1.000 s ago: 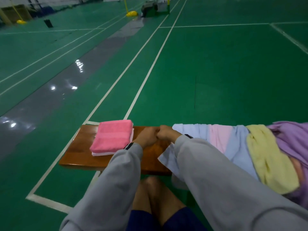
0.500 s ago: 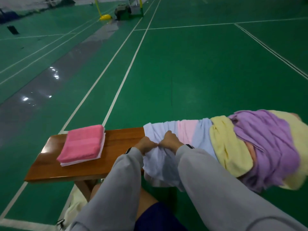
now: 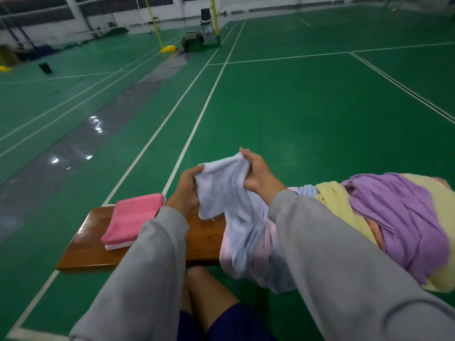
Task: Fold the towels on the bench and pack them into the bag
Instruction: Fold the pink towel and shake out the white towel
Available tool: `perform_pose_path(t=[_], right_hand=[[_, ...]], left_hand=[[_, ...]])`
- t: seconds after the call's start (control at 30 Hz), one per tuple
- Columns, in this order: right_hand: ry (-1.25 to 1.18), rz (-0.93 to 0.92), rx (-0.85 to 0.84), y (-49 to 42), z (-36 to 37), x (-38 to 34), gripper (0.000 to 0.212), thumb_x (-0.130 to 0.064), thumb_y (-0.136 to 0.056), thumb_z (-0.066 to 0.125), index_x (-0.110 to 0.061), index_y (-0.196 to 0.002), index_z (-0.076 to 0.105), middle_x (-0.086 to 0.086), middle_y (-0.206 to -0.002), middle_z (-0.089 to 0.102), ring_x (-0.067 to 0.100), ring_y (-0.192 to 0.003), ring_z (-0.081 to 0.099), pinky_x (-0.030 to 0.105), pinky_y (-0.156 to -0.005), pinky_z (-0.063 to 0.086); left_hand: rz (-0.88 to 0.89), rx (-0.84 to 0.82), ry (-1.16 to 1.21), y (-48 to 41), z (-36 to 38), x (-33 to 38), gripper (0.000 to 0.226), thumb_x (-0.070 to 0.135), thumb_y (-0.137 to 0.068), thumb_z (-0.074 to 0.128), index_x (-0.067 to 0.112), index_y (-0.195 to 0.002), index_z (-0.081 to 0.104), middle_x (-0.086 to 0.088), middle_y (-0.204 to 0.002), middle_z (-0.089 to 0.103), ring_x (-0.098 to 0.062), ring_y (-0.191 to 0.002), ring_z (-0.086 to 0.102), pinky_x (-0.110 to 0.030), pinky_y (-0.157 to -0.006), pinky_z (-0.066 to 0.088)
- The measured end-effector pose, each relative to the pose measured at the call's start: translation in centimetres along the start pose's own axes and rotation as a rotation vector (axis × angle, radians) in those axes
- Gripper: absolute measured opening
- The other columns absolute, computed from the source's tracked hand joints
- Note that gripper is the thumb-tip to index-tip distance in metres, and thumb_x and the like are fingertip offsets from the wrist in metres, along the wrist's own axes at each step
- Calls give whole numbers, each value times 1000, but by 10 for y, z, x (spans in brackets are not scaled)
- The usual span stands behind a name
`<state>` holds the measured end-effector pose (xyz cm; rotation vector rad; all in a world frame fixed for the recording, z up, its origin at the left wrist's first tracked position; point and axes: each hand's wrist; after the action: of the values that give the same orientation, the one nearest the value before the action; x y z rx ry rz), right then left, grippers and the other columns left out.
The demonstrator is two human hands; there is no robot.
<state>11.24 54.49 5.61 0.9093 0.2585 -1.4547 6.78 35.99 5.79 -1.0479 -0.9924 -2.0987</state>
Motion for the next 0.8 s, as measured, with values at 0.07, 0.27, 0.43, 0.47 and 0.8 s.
perform_pose_path(t=[0.07,0.27,0.43,0.47,0.8], right_hand=[[-234,-58,-37,6,14,-7,50,-53,-87,66,-6,-105,68,19,-104,71,35,-98,69,47,-89,58],[19,76,26,18,34,44,30,-17,-107,37,-9,-127,57,16,-122,63,28,-128,54,41,-110,43],[-90,-67,-151,21,47,0,56,-57,-81,71,-8,-107,62,16,-95,64,30,-94,63,39,-95,52],[-73,-117,-136,22,46,-9,61,-64,-78,73,-9,-104,66,17,-100,67,32,-97,66,43,-95,54],[-10,-232,230,-7,41,-63,23,10,-90,56,-13,-92,56,16,-88,60,26,-72,60,38,-74,54]], left_hand=[[60,-5,24,1,1,24,33,29,-99,51,2,-109,67,-15,-91,72,-27,-76,72,-35,-70,59],[49,-23,8,4,-8,21,55,45,-102,51,0,-133,57,-18,-113,69,-29,-112,63,-38,-88,56],[121,66,-66,8,-19,34,31,30,-105,52,5,-115,67,-12,-93,76,-25,-89,70,-35,-74,60],[132,87,-46,8,-21,41,33,30,-104,52,3,-119,66,-14,-99,75,-27,-92,71,-38,-80,60],[235,209,182,10,-51,74,32,23,-101,49,5,-122,65,-15,-112,70,-31,-99,66,-42,-87,55]])
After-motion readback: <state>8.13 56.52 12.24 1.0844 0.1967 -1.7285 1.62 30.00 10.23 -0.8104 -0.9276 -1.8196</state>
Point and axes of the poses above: each hand's wrist, its own y-axis away from the middle knuckle, its own z-axis out of the palm, x = y × z
